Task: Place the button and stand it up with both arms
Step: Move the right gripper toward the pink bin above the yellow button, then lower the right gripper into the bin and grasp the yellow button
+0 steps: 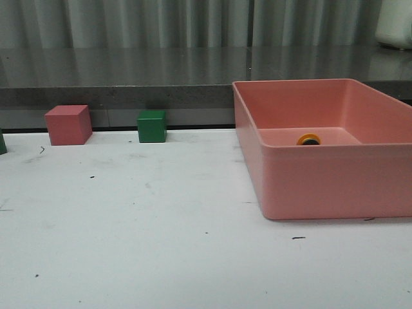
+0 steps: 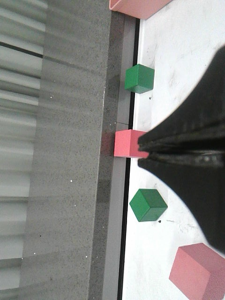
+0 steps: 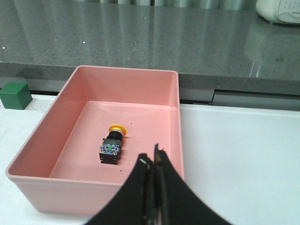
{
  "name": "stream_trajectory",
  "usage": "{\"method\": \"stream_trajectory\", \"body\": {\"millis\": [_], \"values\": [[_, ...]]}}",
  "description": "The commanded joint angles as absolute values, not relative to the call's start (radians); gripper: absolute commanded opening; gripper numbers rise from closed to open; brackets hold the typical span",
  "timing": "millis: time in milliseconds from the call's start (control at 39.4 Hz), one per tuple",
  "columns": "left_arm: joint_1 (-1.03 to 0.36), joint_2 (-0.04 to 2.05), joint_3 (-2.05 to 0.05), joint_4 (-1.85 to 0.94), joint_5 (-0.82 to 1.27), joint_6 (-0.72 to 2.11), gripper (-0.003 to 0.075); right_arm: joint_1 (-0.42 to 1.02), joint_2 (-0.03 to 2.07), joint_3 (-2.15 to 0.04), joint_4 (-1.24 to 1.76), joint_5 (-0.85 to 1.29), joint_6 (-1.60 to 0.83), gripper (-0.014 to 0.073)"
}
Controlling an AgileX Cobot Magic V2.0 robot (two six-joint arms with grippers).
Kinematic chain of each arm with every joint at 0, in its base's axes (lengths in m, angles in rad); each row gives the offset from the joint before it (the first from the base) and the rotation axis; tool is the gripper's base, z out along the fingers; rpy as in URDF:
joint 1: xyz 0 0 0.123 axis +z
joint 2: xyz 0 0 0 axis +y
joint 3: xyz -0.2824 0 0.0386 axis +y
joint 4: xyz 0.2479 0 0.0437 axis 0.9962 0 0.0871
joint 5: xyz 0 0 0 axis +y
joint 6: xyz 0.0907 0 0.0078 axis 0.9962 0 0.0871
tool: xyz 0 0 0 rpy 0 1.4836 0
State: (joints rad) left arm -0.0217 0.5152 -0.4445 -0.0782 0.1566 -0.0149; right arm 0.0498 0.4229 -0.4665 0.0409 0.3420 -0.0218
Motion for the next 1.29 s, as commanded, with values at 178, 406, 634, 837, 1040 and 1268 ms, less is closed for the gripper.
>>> {"method": "stream_trajectory", "body": {"millis": [178,406,634,837,1040,1268], "values": [[-0.020,0.524,-0.483,-0.082,0.076,-0.023,0.0025,0.051,0.450,-0.505,0.065,0.283,-0.025,0.0003],[-0.020,0.524,-0.483,-0.082,0.076,-0.023,0.0554,0.051,0.451,-0.505,0.065,0.272,-0.025,0.0517],[-0.020,0.524,-0.483,-0.082,0.076,-0.023,0.0672,0.051,0.529,-0.508,0.066,0.158,-0.025,0.0644],[-0.020,0.524,-0.483,-0.082,0.076,-0.023,0.0672,0.055,0.788,-0.618,0.071,0.146,-0.025,0.0644],[-0.020,0.524,-0.483,-0.082,0.076,-0.023,0.0672,0.164,1.072,-0.798,0.077,0.194,-0.025,0.0644],[-0.020,0.524,-0.483,-0.082,0.076,-0.023,0.0672,0.228,1.332,-0.978,0.140,0.284,0.000,0.0644]]}}
